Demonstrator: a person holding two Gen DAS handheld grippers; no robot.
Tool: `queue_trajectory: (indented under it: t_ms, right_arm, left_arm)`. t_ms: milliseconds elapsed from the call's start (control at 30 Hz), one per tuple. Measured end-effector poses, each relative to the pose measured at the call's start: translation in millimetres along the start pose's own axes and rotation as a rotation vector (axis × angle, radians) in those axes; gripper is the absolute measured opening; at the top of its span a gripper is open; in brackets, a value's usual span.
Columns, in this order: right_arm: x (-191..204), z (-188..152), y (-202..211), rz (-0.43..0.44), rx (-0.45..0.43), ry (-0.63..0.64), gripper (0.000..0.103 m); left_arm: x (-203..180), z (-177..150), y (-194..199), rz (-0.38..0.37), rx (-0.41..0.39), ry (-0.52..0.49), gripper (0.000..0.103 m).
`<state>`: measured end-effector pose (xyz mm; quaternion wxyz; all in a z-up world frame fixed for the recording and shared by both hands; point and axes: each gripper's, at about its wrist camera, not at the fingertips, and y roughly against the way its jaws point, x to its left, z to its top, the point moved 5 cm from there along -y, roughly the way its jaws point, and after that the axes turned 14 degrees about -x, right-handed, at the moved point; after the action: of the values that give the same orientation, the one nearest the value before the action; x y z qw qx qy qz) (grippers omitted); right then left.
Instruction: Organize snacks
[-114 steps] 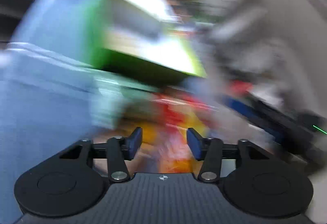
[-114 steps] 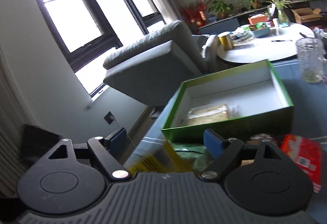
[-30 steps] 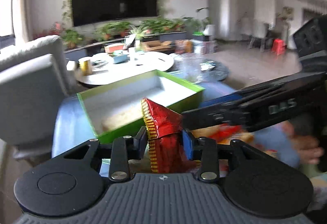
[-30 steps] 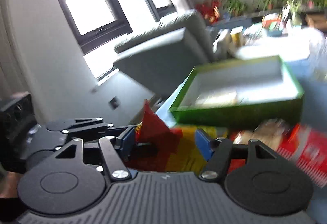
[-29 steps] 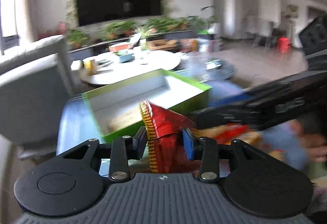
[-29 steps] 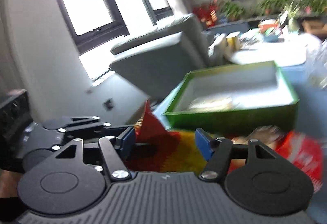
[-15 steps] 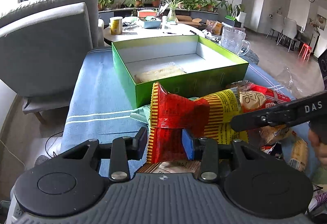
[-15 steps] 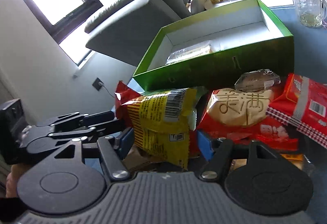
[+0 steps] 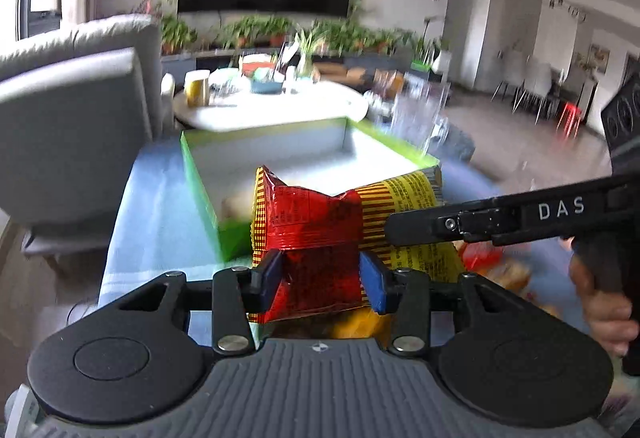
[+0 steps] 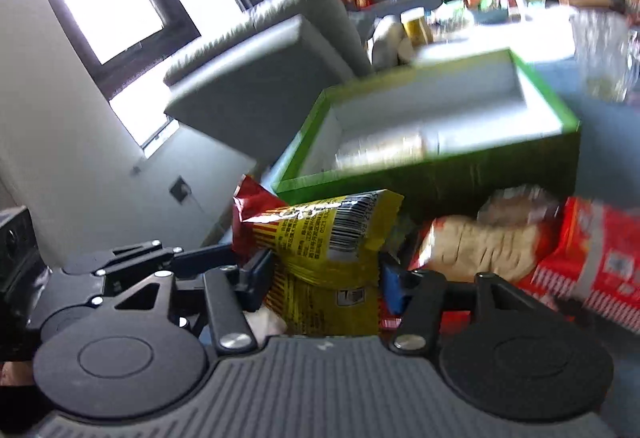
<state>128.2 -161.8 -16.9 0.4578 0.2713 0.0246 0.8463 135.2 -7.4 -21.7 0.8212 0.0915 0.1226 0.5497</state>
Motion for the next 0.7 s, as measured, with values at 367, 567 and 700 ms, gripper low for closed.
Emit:
queue_trajectory:
  t_ms: [367, 567, 700]
  right_arm:
    - [-44, 74, -13, -0.067, -0.105, 0.011, 0.061]
    - [-72, 86, -37, -0.04, -0.079, -0.03, 0.061]
    - [-88, 82, -55, -0.117, -0.066, 0.031, 0.061]
  left_arm:
    - [-38, 53, -65, -0.083, -0.042, -0.062, 0.04]
    - [-57, 55, -108, -0.159, 0.0, -0.085, 0.04]
    - [-52, 45, -126, -0.102, 0.03, -0.129, 0.04]
